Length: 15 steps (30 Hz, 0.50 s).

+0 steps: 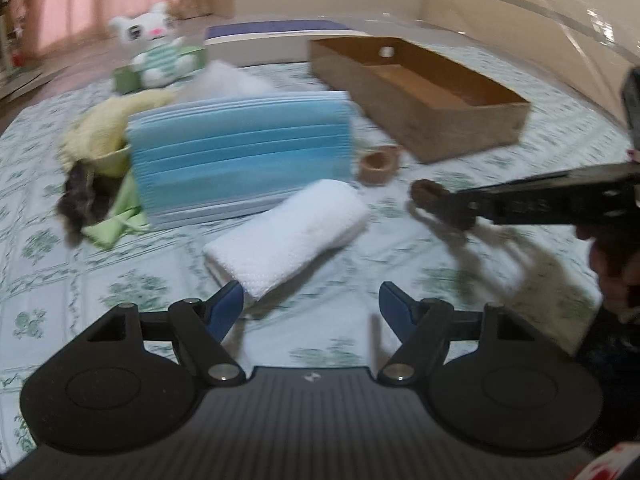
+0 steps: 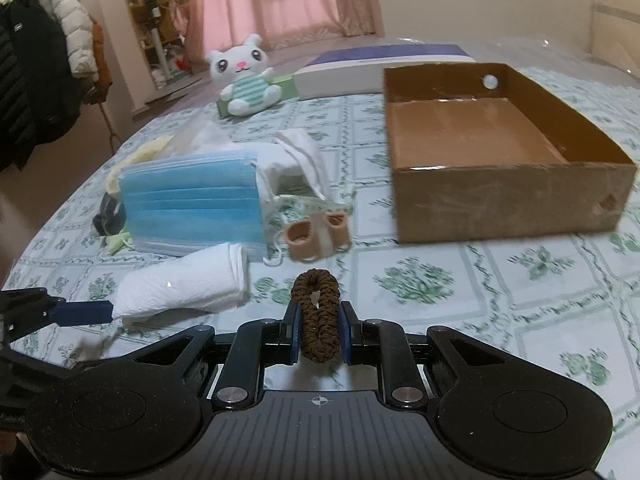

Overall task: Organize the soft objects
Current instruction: 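Grasp the white towel roll with the left gripper while the right gripper holds the hair tie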

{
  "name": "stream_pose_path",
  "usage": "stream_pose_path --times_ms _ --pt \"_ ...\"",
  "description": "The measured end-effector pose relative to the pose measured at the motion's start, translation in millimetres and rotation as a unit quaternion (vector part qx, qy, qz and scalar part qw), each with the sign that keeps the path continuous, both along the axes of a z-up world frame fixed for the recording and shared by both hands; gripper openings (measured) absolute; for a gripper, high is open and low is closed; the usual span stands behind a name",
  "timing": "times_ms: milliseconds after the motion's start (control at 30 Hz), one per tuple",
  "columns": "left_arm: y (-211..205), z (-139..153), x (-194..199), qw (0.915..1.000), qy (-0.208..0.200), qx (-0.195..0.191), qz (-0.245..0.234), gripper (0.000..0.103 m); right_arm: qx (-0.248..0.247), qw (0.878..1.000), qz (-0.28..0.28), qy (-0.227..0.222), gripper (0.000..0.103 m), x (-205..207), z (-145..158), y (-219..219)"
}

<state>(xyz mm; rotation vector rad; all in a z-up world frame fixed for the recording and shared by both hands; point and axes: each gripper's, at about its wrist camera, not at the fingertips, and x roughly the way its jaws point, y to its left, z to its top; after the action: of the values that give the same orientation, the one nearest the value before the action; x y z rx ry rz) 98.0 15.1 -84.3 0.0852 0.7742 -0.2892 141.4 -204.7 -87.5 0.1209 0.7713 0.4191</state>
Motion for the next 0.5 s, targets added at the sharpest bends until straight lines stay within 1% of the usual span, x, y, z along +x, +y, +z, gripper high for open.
stream_pose_path --times_ms 167,300,433,500 --pt "3 10 1 0.9992 -0.023 0.032 0.002 0.074 0.008 1.0 -0.013 0.006 0.02 -4 0 -13" --pt "4 15 14 0.9967 -0.044 0.064 -0.021 0.076 0.014 1.0 -0.018 0.01 0.02 -5 -1 -18" --pt "-2 6 32 0.9939 -0.034 0.08 -0.069 0.076 0.021 0.999 -0.021 0.016 0.02 -5 -3 -20" --pt "-4 -1 42 0.993 -0.016 0.085 -0.08 0.076 0.023 0.999 -0.023 0.017 0.02 -5 -2 -22"
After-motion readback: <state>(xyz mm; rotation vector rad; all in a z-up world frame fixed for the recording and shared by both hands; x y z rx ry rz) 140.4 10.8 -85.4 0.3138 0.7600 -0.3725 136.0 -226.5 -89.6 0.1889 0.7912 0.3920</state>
